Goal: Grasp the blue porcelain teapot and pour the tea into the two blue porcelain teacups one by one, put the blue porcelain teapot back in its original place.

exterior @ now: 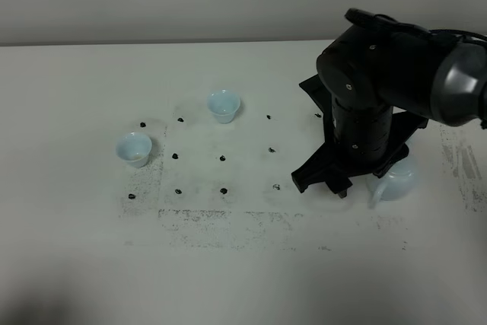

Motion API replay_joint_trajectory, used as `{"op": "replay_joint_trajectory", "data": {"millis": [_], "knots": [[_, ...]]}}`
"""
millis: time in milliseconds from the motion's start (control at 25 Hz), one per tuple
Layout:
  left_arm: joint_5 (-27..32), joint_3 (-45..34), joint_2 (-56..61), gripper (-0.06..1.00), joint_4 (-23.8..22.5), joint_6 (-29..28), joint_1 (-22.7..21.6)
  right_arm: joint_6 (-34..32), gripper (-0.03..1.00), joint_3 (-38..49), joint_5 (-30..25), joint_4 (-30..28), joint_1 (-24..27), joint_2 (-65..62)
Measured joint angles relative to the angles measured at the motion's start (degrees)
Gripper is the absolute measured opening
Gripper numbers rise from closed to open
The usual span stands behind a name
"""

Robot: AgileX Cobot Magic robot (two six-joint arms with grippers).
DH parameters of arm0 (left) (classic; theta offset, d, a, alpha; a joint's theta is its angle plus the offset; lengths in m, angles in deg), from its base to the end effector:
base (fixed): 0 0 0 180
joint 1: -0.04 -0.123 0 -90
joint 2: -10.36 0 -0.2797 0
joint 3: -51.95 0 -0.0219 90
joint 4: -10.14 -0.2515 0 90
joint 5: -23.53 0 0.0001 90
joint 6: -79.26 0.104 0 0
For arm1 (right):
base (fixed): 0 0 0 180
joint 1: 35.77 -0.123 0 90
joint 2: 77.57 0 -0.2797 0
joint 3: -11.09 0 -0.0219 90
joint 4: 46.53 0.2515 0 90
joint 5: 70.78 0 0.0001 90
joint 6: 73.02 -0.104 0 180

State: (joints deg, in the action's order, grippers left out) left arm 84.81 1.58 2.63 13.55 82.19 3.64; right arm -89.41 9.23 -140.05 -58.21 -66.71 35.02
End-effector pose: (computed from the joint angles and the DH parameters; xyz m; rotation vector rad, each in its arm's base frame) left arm 0.0149 -0.0064 0.2611 0.1206 2.0795 -0.0789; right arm 0.3112 0.1636 0.2106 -0.4960 3.0129 -0.2674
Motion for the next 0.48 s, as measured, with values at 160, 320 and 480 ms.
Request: {"op": "replay_joint_trajectory", "data": {"millis": [160,320,480], "knots": [[0.0,0.0,0.0,0.67,0.0,0.0,0.0,1.4,0.54,4.2,9.1,3.9,0.0,-3.9],[0.0,0.0,0.0,0.67,0.0,0.0,0.0,4.7,0.54,10.3,19.1,10.1,0.3,-4.8],[0.0,0.0,0.0,0.67,0.0,0.0,0.0,5.1,0.54,14.9,27.3,11.1,1.6,-4.8]]}}
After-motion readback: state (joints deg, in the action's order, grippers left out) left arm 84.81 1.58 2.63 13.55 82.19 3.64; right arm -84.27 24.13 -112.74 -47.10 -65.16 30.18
